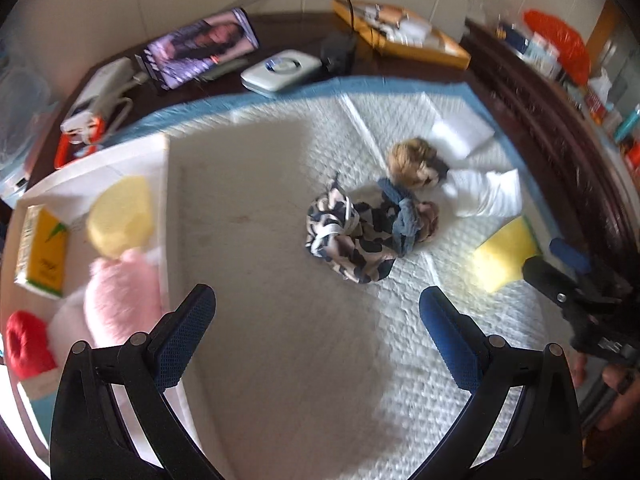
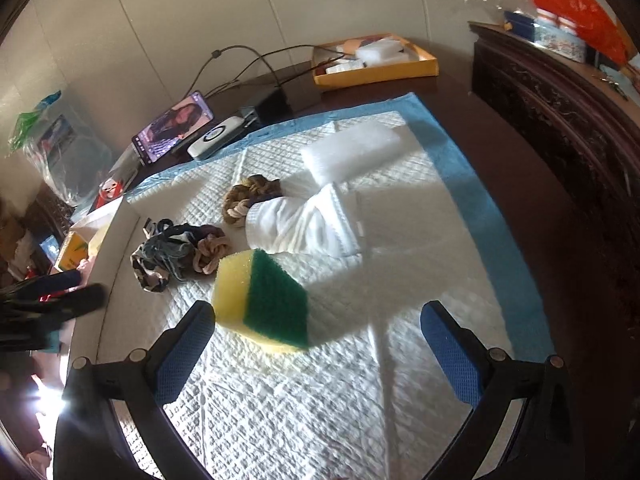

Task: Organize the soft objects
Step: 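Grasp the black-white patterned cloth with the left gripper while the right grasps the green-yellow sponge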

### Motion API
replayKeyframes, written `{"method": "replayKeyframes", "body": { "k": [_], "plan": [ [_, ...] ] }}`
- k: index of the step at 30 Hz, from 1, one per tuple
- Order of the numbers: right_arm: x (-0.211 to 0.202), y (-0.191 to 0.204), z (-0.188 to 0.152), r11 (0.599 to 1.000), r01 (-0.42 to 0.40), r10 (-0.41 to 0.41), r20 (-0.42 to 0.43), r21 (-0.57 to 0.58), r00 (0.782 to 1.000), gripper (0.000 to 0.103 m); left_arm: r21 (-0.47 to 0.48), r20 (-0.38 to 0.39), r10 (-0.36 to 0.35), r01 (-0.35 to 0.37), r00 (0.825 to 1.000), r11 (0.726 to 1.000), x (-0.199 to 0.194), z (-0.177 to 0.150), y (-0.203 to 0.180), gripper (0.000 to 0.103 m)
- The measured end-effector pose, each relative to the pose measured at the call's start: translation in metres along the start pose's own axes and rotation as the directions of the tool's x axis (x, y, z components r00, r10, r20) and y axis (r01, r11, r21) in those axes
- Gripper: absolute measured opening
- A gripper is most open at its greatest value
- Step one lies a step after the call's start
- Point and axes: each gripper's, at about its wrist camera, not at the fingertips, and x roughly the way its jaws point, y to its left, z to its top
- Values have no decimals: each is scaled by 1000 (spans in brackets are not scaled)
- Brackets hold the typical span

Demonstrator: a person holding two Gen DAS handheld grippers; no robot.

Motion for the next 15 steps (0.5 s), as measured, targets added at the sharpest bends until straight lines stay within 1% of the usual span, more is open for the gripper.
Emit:
{"method": "replayKeyframes", "body": {
  "k": [2, 5, 7, 11, 12, 13, 14, 15],
  "plan": [
    [5, 7, 3, 999, -19, 19, -3, -38, 1000, 101, 20, -15, 13, -13, 1000, 1000, 11, 3, -4, 103],
    [12, 15, 7, 996, -36, 35, -10, -84, 999, 96, 30, -15, 25, -25, 1000, 999, 22, 9, -6, 103],
    [18, 19, 8, 994, -50, 48, -22, -102, 999, 89, 40, -25, 45, -44, 999, 998, 30, 12, -5, 103],
    [27, 26, 9, 989, -78, 72, -48, -124, 996, 82, 50, -34, 61, -59, 998, 997, 41, 18, -2, 102],
    [29, 28, 9, 988, -81, 75, -53, -130, 996, 78, 55, -29, 57, -55, 998, 997, 43, 20, -2, 102],
    [30, 30, 10, 987, -85, 78, -58, -138, 995, 74, 61, -24, 50, -48, 998, 997, 44, 21, -2, 100],
    [32, 32, 10, 985, -89, 80, -62, -147, 995, 72, 69, -20, 43, -41, 999, 997, 45, 23, -3, 94],
    [33, 35, 10, 984, -91, 82, -66, -155, 994, 65, 81, -15, 33, -32, 999, 996, 46, 23, -4, 83]
  ]
}}
